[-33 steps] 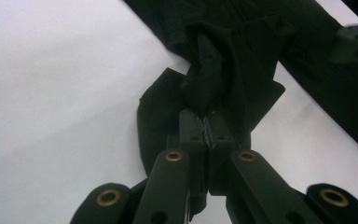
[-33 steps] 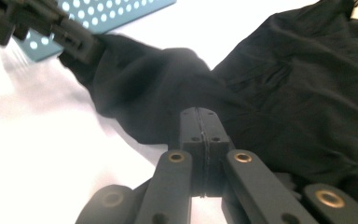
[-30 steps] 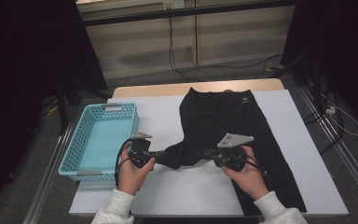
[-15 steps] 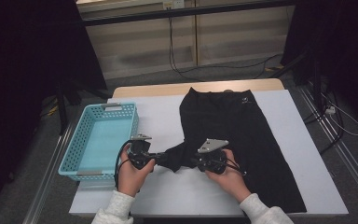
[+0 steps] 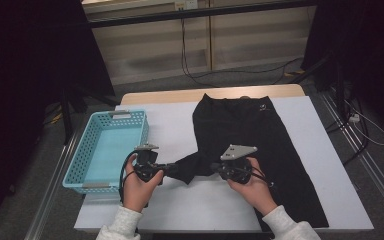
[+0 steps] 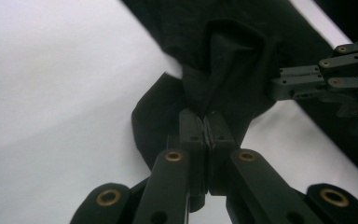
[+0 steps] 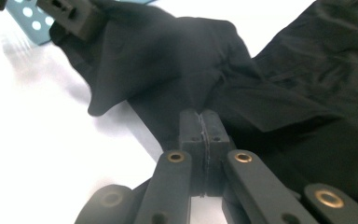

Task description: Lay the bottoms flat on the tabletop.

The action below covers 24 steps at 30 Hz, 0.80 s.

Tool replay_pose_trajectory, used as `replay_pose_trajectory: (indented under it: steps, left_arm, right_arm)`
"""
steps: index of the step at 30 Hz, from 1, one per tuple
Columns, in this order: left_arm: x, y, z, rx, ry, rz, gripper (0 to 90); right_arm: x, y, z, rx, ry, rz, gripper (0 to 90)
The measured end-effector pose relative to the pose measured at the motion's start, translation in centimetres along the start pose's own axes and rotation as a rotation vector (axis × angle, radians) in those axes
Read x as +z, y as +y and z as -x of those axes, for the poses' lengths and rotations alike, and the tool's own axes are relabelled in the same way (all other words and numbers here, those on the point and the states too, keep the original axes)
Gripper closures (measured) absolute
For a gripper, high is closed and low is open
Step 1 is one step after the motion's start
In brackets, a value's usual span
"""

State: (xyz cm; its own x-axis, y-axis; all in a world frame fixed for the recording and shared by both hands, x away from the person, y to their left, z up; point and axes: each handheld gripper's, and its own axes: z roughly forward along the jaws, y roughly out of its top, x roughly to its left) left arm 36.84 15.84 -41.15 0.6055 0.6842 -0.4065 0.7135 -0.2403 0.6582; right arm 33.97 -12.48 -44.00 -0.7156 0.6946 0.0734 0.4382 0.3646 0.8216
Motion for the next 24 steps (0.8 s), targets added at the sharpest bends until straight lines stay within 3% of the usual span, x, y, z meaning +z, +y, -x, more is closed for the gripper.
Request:
replay_pose_trajectory:
  steps: [6, 11, 16, 24]
  left_arm:
    - [-0.1, -0.6, 0.9, 0.002, -0.018, -0.020, 88.8]
    - [0.6, -1.2, 1.5, 0.007, -0.034, -0.058, 88.5]
    - [1.2, -1.8, 2.2, 0.007, -0.059, -0.093, 88.5]
    - [0.6, -1.6, 2.1, -0.008, -0.082, -0.066, 88.5]
  right_arm:
    - [-2.4, -0.7, 0.9, 0.003, -0.035, 0.012, 90.0]
    - [-3.9, -1.6, 0.5, 0.017, -0.039, 0.014, 90.0]
    - [-4.4, -2.2, 0.2, 0.012, -0.031, -0.007, 90.0]
    - [-5.0, -1.6, 0.4, 0.016, -0.036, 0.028, 89.7]
